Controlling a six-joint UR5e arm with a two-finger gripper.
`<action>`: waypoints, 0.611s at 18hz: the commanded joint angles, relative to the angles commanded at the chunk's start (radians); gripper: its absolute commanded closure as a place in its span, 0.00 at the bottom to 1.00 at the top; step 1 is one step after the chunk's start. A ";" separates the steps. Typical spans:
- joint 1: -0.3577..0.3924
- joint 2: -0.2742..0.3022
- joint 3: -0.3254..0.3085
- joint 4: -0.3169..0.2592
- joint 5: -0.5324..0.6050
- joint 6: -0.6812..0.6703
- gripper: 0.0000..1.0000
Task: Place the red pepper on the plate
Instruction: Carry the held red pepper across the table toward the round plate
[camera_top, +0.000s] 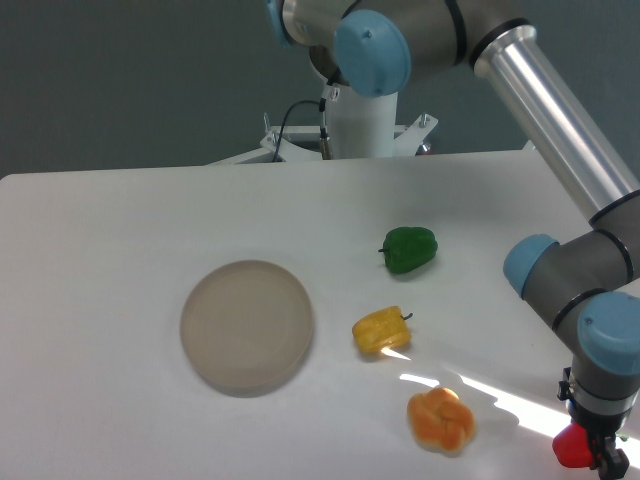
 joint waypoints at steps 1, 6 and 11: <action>-0.006 0.005 -0.005 -0.002 -0.002 0.000 0.37; -0.041 0.081 -0.081 -0.031 -0.002 -0.043 0.37; -0.123 0.270 -0.303 -0.063 -0.005 -0.147 0.37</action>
